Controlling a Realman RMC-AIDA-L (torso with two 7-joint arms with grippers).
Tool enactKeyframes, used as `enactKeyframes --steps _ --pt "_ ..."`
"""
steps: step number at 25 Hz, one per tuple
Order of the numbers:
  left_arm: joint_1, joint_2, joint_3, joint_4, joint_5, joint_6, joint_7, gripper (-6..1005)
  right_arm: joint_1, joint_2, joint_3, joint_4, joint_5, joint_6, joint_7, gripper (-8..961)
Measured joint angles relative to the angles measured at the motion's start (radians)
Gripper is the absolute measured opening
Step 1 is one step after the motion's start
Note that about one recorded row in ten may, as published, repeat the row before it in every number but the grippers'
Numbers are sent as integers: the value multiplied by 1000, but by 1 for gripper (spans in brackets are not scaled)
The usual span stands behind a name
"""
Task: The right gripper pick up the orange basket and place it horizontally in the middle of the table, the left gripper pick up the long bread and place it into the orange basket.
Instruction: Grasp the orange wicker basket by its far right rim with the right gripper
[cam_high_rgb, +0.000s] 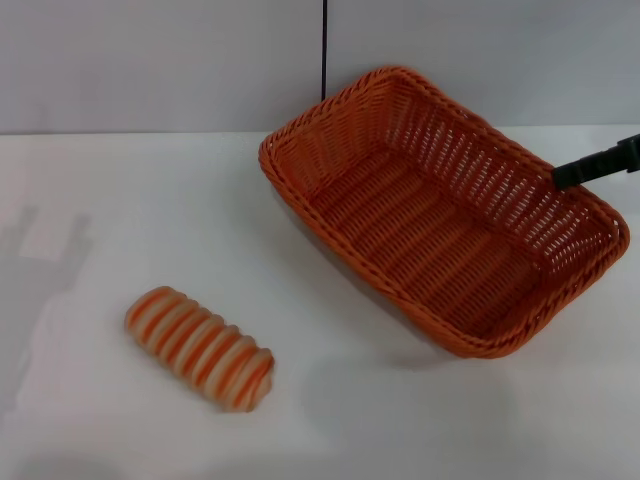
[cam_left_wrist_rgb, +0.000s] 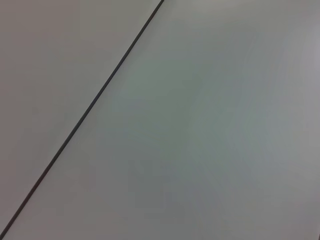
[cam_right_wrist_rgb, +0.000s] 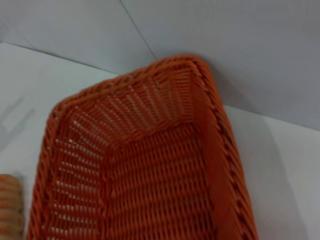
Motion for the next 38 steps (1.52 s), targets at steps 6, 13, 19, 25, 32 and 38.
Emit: enactKeyframes --steps 6,13,19,25,32,38 --pt "-1 0 -1 -1 0 -3 0 796 -2 4 -6 32 -22 -42 -5 674" --pt "3 0 -2 -2 0 -6 0 796 6 10 -19 113 -28 -100 -35 672" --pt "4 0 -1 -4 0 -6 -3 796 -6 33 -19 98 -29 -95 -80 611" --pt "1 0 9 1 0 -6 -13 796 -7 43 -16 92 -27 -94 -89 492" --pt "0 0 11 2 0 -4 -14 796 -19 44 -7 68 -12 -94 -92 216" --pt "-2 0 11 2 0 -5 -14 796 -58 44 14 3 72 -73 -125 156"
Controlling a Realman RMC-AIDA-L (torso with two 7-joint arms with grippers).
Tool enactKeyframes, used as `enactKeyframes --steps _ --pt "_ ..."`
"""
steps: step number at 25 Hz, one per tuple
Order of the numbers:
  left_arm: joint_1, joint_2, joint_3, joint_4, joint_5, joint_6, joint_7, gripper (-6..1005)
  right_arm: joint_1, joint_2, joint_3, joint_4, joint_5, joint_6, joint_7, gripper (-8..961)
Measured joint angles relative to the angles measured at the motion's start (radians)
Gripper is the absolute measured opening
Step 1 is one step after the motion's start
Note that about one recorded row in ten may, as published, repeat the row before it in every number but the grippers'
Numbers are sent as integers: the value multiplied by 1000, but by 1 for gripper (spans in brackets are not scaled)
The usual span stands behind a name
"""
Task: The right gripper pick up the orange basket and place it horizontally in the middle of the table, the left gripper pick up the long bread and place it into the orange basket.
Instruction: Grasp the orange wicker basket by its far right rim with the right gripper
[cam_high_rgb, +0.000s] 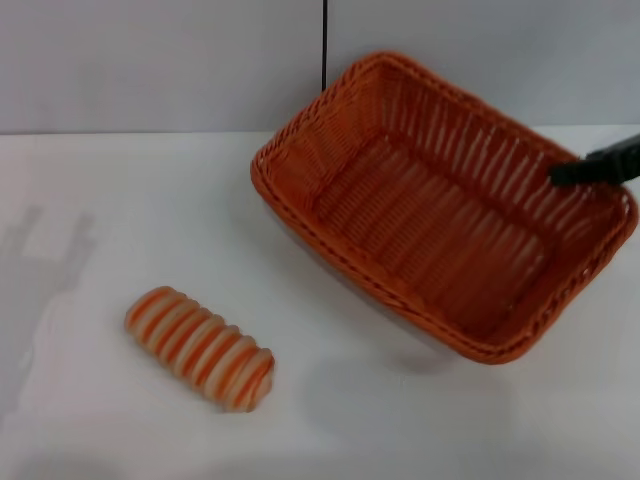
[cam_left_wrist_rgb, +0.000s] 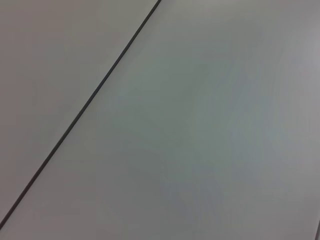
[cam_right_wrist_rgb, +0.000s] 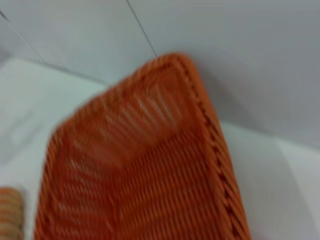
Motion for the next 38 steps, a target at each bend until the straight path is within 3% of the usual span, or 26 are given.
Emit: enactKeyframes --steps 14,19,22,25,31,38 --pt "-15 2 -1 0 0 0 2 796 -57 -55 172 -44 225 216 -254 157" --pt "-16 2 0 0 0 5 8 796 -55 -84 164 -44 270 269 -281 157" --pt "-16 1 0 -1 0 6 7 796 -44 -97 105 -46 277 319 -296 158" --pt "-16 0 0 -7 0 6 4 797 -39 -97 32 -63 275 327 -299 158" --pt "-16 -4 16 -10 0 5 5 797 -53 -75 35 -108 270 304 -302 158" --pt "-20 -5 24 -11 0 1 9 797 -44 -89 -19 -177 215 321 -304 157"
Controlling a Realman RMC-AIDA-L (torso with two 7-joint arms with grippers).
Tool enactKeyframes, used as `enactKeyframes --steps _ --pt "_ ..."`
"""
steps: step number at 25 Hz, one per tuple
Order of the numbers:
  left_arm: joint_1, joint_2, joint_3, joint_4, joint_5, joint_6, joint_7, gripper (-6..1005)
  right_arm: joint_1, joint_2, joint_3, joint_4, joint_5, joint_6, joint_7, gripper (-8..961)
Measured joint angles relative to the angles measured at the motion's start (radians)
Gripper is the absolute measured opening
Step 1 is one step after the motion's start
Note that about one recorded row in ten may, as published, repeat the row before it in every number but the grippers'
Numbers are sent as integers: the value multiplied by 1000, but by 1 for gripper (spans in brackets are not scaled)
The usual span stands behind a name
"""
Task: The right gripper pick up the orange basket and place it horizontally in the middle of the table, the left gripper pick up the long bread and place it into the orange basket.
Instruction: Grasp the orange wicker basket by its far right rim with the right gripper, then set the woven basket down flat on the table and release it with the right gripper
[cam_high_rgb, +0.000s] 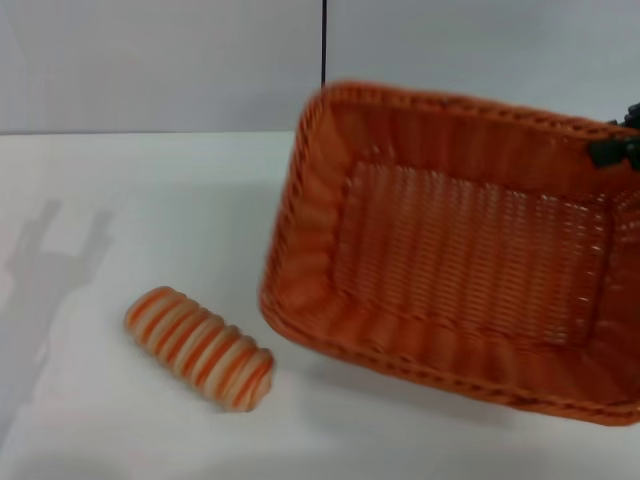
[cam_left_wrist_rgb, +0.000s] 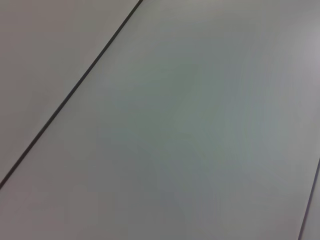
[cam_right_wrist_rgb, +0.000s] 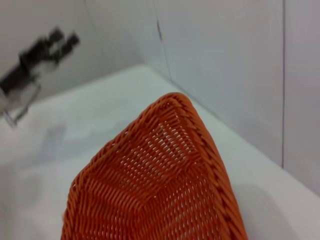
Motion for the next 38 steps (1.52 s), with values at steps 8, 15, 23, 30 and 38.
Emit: enactKeyframes --steps 8,15,23,30,38 --pt "-4 0 2 -3 0 -3 -5 797 53 4 -75 -14 -52 2 -68 156" --pt "-3 -1 2 -12 0 -5 -6 797 113 32 -142 52 -84 -17 -146 157" --pt "-4 -2 2 -19 -3 -17 -6 797 194 55 -156 163 -147 -50 -229 158" --pt "-17 -1 -2 -28 -2 -50 -6 797 215 74 -147 161 -154 -124 -257 178" --pt "-28 2 -3 -27 -1 -63 -4 797 223 95 -115 159 -148 -189 -280 327"
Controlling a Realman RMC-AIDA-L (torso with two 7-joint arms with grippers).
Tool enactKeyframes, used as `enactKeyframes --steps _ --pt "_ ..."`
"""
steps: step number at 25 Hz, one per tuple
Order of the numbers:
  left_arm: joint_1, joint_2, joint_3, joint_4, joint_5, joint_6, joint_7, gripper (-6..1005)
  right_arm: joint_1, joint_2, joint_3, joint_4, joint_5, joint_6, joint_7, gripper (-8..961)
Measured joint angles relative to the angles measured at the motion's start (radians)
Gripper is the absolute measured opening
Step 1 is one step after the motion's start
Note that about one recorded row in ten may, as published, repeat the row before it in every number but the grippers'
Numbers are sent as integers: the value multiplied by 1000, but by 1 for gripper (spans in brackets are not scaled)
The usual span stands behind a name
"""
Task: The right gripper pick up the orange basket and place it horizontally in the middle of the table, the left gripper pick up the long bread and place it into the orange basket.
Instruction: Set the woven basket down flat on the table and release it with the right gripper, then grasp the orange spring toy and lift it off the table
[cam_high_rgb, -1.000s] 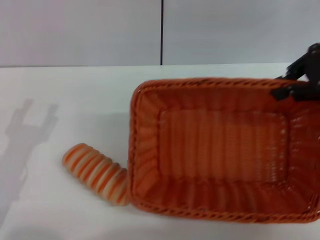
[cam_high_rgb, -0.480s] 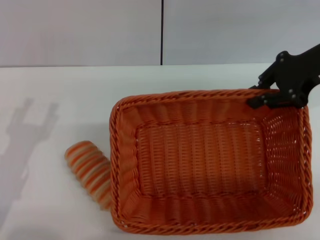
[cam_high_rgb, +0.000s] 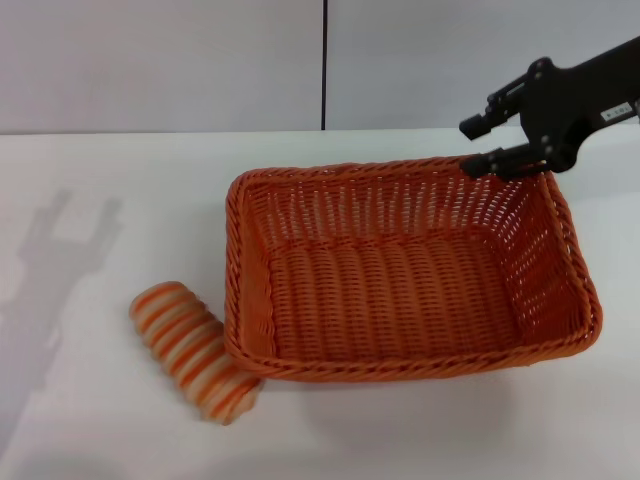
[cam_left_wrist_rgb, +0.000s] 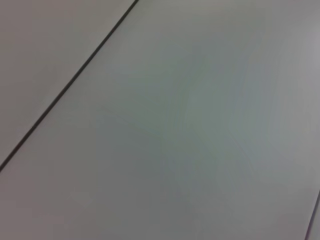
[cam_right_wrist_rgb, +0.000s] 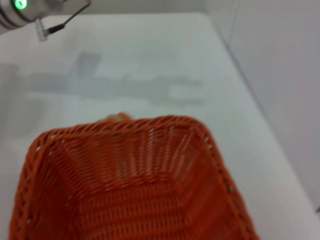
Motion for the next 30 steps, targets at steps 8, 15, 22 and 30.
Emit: enactKeyframes --steps 8,15,22,30 --pt "-13 1 3 4 2 -29 4 796 -118 11 310 22 185 -55 -121 433" --pt "-3 -1 -5 3 -5 -32 105 796 -340 64 454 86 502 -276 -170 433" --pt "-30 12 129 143 61 22 69 797 -546 112 638 273 771 -314 -318 433" --pt "-51 12 381 357 78 57 -71 796 -623 132 737 374 886 -292 -392 433"
